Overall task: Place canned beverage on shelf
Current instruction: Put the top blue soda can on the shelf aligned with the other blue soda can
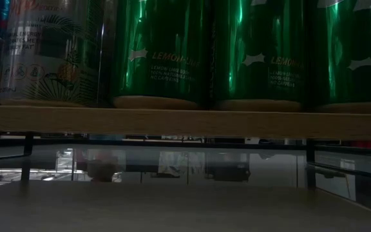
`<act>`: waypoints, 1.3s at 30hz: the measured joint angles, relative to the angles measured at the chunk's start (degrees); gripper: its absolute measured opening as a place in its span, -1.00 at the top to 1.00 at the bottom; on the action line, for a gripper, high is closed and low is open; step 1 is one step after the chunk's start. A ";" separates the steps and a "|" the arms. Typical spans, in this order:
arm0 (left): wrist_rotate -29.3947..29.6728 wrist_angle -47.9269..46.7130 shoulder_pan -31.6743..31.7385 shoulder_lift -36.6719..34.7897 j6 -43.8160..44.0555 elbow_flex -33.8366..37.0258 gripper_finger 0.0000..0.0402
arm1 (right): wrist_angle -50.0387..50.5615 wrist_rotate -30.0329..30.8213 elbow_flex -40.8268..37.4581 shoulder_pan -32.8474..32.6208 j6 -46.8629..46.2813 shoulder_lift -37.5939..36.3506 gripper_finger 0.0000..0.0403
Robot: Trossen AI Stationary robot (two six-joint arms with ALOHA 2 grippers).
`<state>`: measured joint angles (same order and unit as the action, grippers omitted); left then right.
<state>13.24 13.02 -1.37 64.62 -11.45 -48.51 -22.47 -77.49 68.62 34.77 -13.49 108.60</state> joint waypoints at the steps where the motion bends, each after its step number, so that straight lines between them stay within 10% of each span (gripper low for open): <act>1: 0.16 -0.96 0.24 -1.06 0.75 -0.02 -0.14 | 0.01 0.29 0.00 0.36 0.11 0.00 -0.46; 17: 2.51 -24.58 1.47 -16.14 10.86 -0.02 -0.14 | 0.05 1.94 -0.02 0.47 0.25 0.00 -0.46; 39: 10.61 -35.07 -7.14 -17.88 20.36 0.00 -0.14 | 0.10 2.69 -0.02 0.46 0.27 0.00 -0.46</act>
<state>23.85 -22.05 -8.51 46.74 8.91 -48.51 -22.37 -74.80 68.60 35.22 -13.21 108.60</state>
